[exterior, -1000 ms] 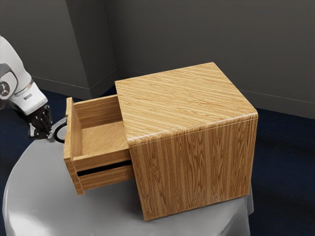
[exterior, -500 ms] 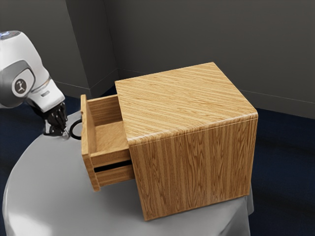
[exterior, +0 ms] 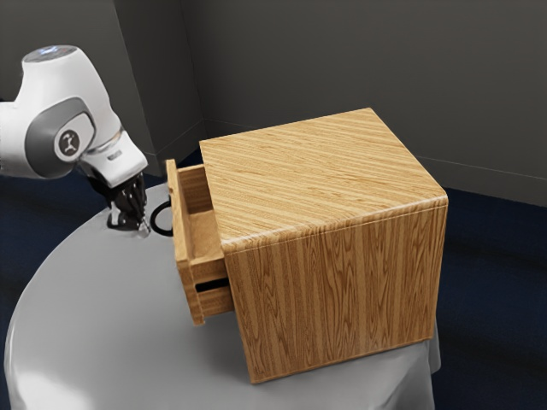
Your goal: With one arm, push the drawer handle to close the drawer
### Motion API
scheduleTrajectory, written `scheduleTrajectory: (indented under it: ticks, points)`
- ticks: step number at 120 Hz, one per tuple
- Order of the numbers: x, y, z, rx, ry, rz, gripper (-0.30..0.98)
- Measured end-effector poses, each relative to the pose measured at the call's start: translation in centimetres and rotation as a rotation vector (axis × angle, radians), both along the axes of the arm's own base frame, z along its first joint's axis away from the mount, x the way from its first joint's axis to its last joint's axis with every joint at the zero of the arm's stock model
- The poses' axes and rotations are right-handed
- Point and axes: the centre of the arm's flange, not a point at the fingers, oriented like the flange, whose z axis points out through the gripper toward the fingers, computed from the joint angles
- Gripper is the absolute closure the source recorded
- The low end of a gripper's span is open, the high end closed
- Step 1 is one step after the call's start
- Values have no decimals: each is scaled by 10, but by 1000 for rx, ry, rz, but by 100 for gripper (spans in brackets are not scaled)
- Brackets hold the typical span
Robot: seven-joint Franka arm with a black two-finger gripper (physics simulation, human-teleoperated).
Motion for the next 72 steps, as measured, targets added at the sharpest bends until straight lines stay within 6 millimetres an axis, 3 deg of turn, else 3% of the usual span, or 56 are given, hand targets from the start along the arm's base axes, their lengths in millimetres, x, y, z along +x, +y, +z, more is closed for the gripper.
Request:
scheduleTrajectory:
  ticks: [72]
  points:
    - [26, -28, -2, -22, 5, 6, 79]
